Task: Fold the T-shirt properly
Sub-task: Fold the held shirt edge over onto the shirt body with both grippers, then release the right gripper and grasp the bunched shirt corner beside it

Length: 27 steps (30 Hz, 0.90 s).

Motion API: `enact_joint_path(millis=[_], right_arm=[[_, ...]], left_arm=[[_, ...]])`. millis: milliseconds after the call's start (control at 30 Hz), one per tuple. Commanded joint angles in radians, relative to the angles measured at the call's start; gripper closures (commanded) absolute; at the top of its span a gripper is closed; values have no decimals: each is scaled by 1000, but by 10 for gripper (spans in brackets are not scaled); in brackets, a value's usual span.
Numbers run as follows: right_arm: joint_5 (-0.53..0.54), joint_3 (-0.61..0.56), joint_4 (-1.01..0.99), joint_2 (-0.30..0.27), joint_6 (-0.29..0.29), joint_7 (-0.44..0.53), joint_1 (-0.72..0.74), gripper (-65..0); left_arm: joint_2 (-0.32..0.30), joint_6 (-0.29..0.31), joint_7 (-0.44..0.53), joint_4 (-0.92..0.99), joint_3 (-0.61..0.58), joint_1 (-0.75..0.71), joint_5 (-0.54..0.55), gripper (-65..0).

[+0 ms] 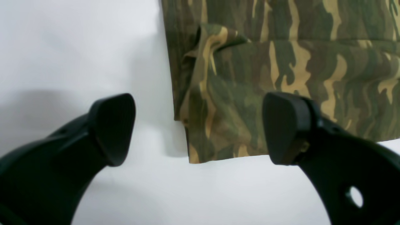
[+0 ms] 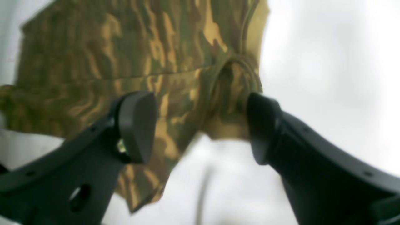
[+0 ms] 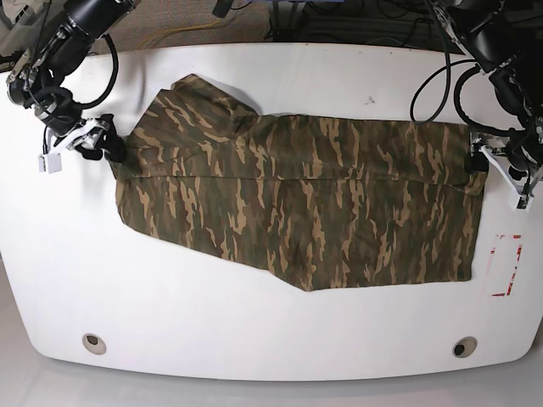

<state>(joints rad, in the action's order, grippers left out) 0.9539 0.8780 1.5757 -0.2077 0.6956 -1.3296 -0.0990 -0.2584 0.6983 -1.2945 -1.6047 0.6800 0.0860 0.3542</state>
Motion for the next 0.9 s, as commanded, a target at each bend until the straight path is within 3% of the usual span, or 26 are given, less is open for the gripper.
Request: enact_joint_path(millis=[0, 167, 400, 567, 867], right_arm=[[66, 2, 15, -12, 3, 8, -29, -438], [124, -4, 15, -5, 3, 8, -144, -438], [169, -9, 16, 40, 3, 8, -210, -442], [173, -81, 16, 44, 3, 5, -210, -439], [181, -132, 50, 93, 3, 3, -207, -438]], left_arm=[[-40, 0, 3, -19, 4, 11, 19, -583], [-78, 0, 5, -64, 10, -53, 27, -581], [-135, 0, 40, -99, 11, -180, 130, -579], [-134, 0, 134, -98, -3, -237, 127, -579], [-132, 0, 198, -98, -84, -234, 125, -579]])
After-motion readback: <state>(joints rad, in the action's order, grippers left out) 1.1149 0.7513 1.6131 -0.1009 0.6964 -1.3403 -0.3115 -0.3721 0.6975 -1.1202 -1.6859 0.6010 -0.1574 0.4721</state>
